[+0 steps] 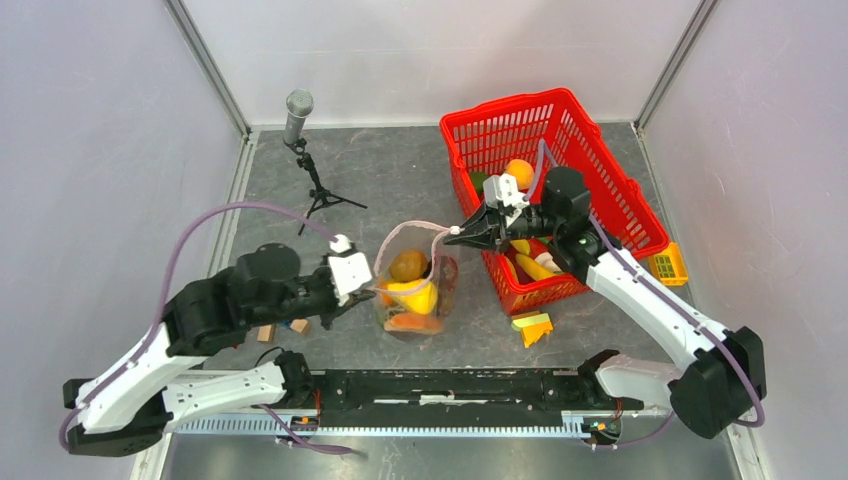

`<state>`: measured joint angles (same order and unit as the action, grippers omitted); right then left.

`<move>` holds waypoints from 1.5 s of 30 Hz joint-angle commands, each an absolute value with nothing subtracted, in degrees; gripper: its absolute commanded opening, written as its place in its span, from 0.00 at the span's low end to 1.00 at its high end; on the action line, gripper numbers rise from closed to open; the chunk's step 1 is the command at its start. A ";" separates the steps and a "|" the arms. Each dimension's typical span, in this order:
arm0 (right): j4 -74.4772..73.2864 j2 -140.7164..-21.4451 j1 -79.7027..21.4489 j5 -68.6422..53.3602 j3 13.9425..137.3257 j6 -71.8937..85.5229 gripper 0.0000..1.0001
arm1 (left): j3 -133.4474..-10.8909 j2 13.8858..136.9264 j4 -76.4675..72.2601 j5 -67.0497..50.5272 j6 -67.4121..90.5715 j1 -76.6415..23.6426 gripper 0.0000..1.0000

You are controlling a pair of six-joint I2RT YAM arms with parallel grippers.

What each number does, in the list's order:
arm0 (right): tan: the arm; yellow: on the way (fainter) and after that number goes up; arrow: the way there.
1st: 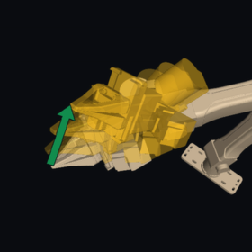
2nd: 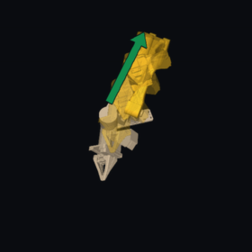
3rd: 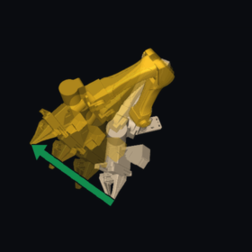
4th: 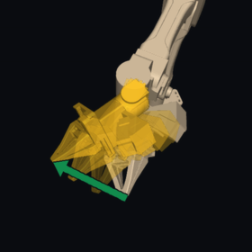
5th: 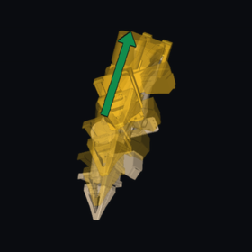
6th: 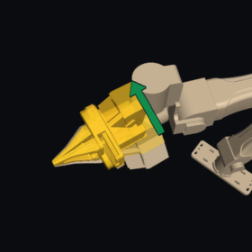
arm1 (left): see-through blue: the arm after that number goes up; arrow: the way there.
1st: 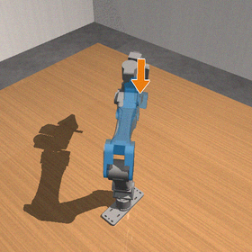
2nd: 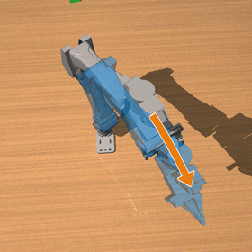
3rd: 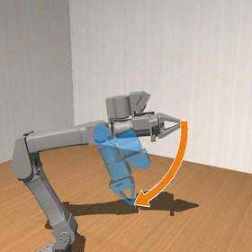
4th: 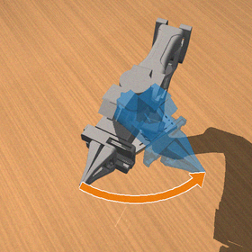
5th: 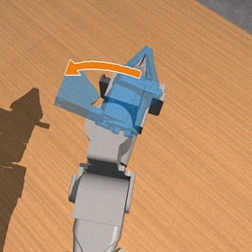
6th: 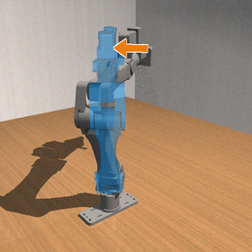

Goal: Place the food in the zip-top bag and seal the zipper
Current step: Zip the zipper food storage bag at the center of the board.

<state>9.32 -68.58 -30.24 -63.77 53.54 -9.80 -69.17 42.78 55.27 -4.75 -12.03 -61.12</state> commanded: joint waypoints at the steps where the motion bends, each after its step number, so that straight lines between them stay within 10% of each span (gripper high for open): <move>1: 11.75 -64.70 -29.71 -55.95 54.23 -5.71 0.00 | -70.69 37.24 51.63 6.78 -7.34 -61.10 0.02; 14: 12.91 -58.35 -30.07 -51.98 50.18 2.96 0.00 | -68.56 37.72 53.53 18.33 -5.27 -61.09 0.05; 20: 10.98 -57.31 -34.31 -44.47 48.68 4.50 0.00 | -67.29 38.49 49.51 20.32 -4.68 -61.13 0.68; 25: 8.85 -58.75 -36.94 -39.27 49.20 3.92 0.00 | -70.15 38.52 44.05 15.14 -5.40 -61.09 0.95; 33: 4.56 -60.23 -38.43 -38.19 52.12 0.63 0.00 | -79.39 53.19 39.49 -10.01 -11.72 -61.14 0.99; 45: 0.23 -58.38 -41.26 -38.69 52.40 -4.83 0.00 | -86.27 67.29 40.03 -17.47 -21.42 -60.80 0.77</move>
